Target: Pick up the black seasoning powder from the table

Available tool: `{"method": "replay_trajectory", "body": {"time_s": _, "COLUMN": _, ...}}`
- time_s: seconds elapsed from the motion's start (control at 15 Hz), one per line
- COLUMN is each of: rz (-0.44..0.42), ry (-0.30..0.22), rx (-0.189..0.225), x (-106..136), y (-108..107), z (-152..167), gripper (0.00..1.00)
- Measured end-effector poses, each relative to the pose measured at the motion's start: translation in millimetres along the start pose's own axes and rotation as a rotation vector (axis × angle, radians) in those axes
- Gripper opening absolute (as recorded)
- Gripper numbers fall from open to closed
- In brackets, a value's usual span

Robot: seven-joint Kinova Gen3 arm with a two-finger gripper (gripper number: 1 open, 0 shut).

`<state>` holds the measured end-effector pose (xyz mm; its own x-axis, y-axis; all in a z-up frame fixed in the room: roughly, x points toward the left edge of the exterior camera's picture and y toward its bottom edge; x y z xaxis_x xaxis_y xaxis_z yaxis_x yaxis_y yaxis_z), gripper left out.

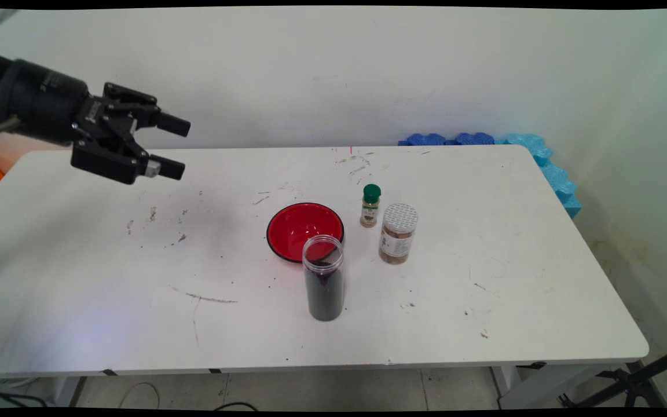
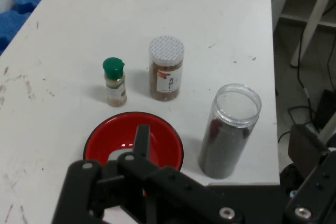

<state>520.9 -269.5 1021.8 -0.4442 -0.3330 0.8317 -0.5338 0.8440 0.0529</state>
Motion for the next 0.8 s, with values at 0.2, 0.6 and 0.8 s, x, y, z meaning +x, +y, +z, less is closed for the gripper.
{"method": "replay_trajectory", "body": {"time_s": 0.2, "rz": -0.006, "ry": -0.004, "rx": 0.003, "x": -18, "y": 3, "z": 11, "gripper": 1.00}}
{"method": "replay_trajectory", "body": {"time_s": 0.6, "rz": -0.002, "ry": -0.015, "rx": -0.022, "x": -47, "y": 15, "z": 47, "gripper": 1.00}}
{"method": "replay_trajectory", "body": {"time_s": 0.8, "rz": -0.005, "ry": -0.021, "rx": -0.039, "x": -60, "y": 22, "z": 75, "gripper": 1.00}}
